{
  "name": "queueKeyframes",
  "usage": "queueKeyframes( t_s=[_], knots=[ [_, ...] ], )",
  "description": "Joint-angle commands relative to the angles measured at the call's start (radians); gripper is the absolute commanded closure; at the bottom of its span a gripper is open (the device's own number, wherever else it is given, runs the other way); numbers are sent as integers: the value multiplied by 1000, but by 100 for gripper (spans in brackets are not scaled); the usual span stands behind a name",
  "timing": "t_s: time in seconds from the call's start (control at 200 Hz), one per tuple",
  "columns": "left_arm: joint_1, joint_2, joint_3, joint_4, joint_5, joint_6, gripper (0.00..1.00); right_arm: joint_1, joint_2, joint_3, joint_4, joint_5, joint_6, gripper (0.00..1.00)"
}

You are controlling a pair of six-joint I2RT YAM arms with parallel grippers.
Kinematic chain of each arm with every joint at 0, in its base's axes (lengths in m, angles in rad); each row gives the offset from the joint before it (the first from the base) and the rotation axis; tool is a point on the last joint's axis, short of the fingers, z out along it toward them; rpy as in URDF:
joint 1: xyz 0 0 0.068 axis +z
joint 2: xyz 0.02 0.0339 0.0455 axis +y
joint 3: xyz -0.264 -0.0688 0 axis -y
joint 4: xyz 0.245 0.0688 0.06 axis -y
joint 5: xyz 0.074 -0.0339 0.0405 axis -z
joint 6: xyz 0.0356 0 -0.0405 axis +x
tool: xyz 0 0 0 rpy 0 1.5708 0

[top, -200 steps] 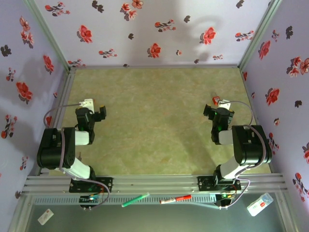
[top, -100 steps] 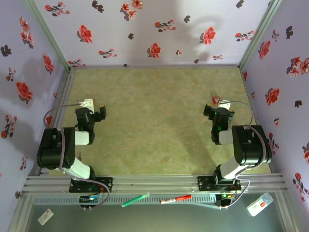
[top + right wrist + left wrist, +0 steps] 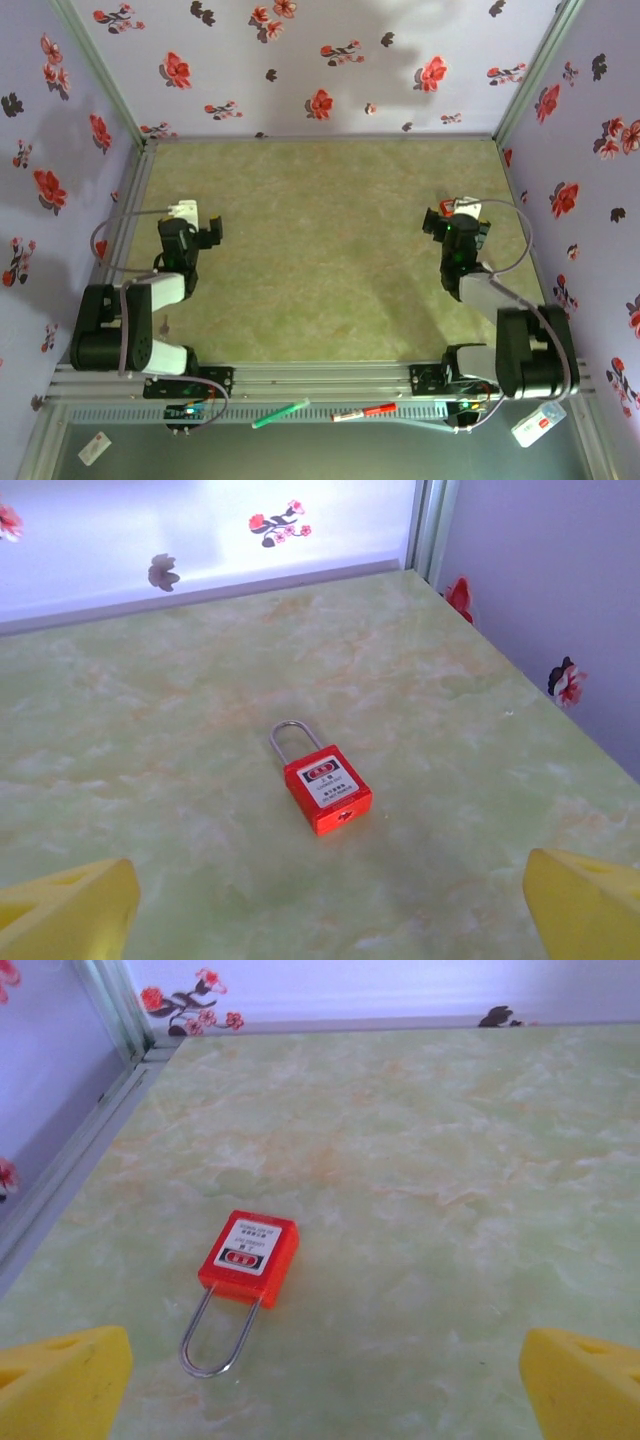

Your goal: Unlock with the key

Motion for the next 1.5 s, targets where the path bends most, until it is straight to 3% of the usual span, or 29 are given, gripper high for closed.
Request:
queueKeyframes(
  t_s=[0.0, 0.1, 0.195, 0.26, 0.355, 0.41, 0.61, 0.755, 0.88, 1.02, 1.26, 1.355, 1.495],
  knots=[
    [-49, -112, 54, -83, -70, 46, 0, 20, -134, 112, -362, 18, 88, 1],
    [-55, -240, 98, -190, -22, -93, 0, 23, -202, 274, -713, -12, 251, 1],
    [-64, -304, 188, -381, 150, -212, 0, 40, -203, 393, -992, -21, 394, 1],
    [-87, -309, 246, -504, 217, -300, 0, 46, -188, 440, -1131, -2, 465, 1],
    [-133, -283, 342, -675, 277, -361, 0, 21, -170, 450, -1275, 141, 573, 1],
    [-166, -264, 377, -734, 292, -375, 0, -54, -161, 450, -1322, 97, 595, 2],
    [-261, -239, 417, -785, 314, -410, 0, -373, -164, 333, -1308, -105, 649, 12],
    [-267, -237, 401, -777, 323, -424, 0, -604, -165, 206, -1261, -189, 672, 18],
    [-267, -235, 404, -793, 330, -412, 0, -777, -148, 122, -1227, -255, 662, 29],
    [-268, -227, 407, -793, 331, -405, 0, -853, -131, 90, -1207, -258, 632, 35],
    [-267, -219, 388, -760, 330, -417, 0, -882, -16, 114, -1140, -275, 598, 42],
    [-266, -215, 384, -760, 330, -416, 0, -884, 30, 130, -1128, -306, 584, 51],
    [-266, -216, 385, -762, 330, -408, 0, -884, 44, 136, -1118, -301, 584, 52]
  ],
)
